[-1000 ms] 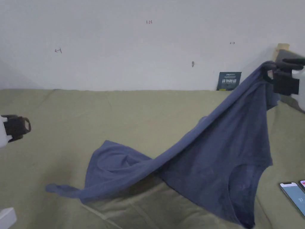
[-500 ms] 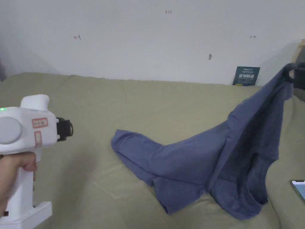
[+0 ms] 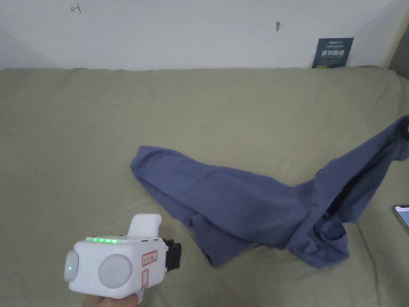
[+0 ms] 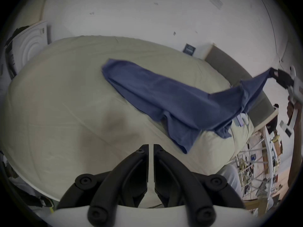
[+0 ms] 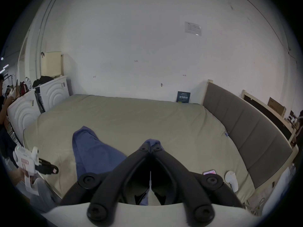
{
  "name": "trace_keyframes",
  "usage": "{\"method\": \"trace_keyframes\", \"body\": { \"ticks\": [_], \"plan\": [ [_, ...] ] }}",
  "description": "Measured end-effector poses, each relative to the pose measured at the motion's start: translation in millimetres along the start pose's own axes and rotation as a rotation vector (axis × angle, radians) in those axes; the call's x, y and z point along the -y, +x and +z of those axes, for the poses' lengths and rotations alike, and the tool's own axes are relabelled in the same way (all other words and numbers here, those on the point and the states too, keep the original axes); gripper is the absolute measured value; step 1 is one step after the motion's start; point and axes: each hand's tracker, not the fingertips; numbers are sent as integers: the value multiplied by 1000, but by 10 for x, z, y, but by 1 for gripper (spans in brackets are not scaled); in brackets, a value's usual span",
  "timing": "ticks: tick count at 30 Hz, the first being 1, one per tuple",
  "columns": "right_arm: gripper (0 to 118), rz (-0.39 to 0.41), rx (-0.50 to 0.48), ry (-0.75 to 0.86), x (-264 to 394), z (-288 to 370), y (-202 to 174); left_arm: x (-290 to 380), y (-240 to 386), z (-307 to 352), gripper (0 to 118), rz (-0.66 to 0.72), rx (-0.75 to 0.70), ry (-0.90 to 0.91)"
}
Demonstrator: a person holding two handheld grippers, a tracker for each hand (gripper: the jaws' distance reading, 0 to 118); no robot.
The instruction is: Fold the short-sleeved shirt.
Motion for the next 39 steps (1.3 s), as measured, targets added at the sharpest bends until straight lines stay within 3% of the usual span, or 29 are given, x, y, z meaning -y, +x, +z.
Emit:
{"method": "trace_keyframes", "body": {
  "ticks": [2, 3, 4, 5, 8, 15, 19, 20, 21, 22, 23, 24, 25, 27, 39],
  "plan": [
    [0, -27, -1, -17, 106, -73, 166, 0, 114, -189, 13, -26, 1, -39],
    [0, -28, 2, -24, 152, -103, 214, 22, 128, -303, 46, -32, -2, -44],
    [0, -29, 6, -35, 194, -121, 250, 17, 179, -374, 90, -38, -6, -44],
    [0, -33, 8, -46, 242, -150, 293, 6, 228, -456, 118, -51, -12, -52],
    [0, -37, 9, -65, 354, -228, 377, 4, 396, -685, 118, -66, -11, -87],
    [0, -67, 2, -89, 477, -313, 477, -4, 633, -1154, 118, -84, -181, -71],
    [0, -73, 6, -99, 483, -290, 449, 18, 761, -1122, 110, -159, -248, -64],
    [0, -72, 4, -97, 484, -268, 433, 18, 746, -1059, 104, -169, -241, -67],
    [0, -70, 3, -96, 481, -249, 426, 11, 715, -982, 86, -177, -231, -54],
    [0, -68, 2, -95, 474, -227, 415, -3, 676, -899, 58, -177, -225, -42],
    [0, -65, 2, -92, 467, -203, 398, -49, 595, -831, 4, -169, -217, -17],
    [0, -65, 2, -90, 461, -219, 414, -85, 485, -787, 2, -123, -173, 61],
    [1, -68, 1, -87, 451, -190, 400, -118, 398, -788, 2, -108, -178, -56],
    [1, -74, -7, -79, 434, -111, 361, -272, 442, -442, 2, -15, -141, -13],
    [1, -35, -25, -16, 223, 315, 81, -442, -383, 615, 2, 93, -181, 176]
  ]
}}
